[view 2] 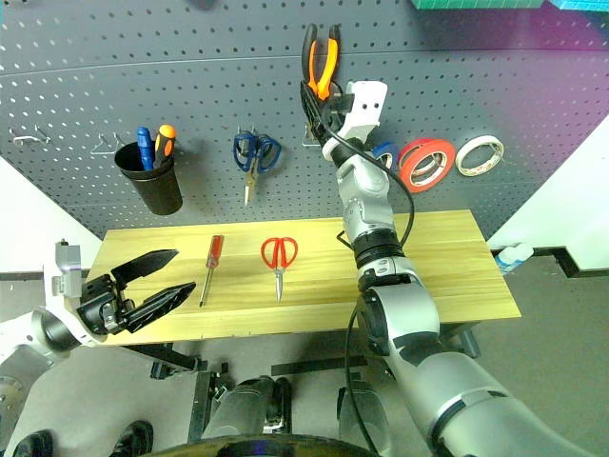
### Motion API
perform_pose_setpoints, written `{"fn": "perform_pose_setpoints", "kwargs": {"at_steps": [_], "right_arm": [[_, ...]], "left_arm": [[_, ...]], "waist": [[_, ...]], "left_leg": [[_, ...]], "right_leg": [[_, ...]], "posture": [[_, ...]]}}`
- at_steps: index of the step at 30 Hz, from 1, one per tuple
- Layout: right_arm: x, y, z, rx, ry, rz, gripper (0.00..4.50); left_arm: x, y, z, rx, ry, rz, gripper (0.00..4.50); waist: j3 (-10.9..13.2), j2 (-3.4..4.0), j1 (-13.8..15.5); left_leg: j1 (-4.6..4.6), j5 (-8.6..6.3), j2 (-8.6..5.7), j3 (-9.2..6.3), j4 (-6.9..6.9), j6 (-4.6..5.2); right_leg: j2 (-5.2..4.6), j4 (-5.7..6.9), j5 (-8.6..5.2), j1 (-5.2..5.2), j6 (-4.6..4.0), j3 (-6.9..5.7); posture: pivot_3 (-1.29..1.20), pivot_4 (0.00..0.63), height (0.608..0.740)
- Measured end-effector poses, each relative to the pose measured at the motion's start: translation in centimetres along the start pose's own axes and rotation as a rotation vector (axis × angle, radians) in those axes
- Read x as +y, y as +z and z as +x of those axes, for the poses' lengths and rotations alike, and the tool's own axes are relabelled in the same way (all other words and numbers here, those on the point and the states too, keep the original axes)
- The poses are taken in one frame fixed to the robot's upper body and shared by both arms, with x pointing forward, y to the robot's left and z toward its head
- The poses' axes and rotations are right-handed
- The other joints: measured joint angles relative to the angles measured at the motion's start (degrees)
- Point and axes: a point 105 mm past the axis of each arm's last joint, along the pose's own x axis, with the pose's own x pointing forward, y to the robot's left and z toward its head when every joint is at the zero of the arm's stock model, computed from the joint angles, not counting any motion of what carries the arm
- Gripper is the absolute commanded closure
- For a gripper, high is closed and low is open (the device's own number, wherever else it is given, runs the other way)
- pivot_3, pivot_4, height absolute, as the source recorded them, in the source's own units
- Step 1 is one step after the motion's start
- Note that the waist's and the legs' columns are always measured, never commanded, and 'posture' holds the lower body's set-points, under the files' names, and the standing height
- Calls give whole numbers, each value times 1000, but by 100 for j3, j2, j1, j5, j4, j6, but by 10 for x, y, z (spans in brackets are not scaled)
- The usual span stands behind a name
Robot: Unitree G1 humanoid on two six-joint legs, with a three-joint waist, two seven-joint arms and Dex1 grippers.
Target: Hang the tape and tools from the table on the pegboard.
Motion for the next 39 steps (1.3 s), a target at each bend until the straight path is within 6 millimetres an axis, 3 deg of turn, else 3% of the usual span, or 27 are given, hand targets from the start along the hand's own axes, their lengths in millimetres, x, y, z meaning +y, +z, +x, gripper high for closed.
{"fn": "perform_pose_setpoints", "kwargs": {"at_steps": [18,25,38,39], "right_arm": [[-5,19,0,-64,-34,-124,2370],[-7,-7,-17,10,-48,-143,2370],[3,-11,-26,22,-31,-205,2370],[2,-15,-29,30,-25,-198,2026]], "left_arm": [[-11,3,-3,16,-10,-28,0],[-10,3,-8,23,7,-35,0],[-11,2,-9,26,2,-41,0],[-12,2,-9,27,1,-41,0]], "waist": [[330,-16,-2],[441,-15,20],[477,-18,17],[477,-19,19]], "left_leg": [[-1,-3,1,0,-6,5],[-14,-4,0,0,-13,7],[-39,-4,0,0,-75,7],[-40,-4,-1,0,-79,7]], "right_leg": [[-10,-8,-10,-3,-21,-2],[-12,-18,-10,-15,-22,-3],[-6,-86,-1,-35,-6,-12],[-6,-89,-1,-34,-6,-13]], "posture": [[142,222,740],[143,227,740],[152,224,740],[152,225,740]]}}
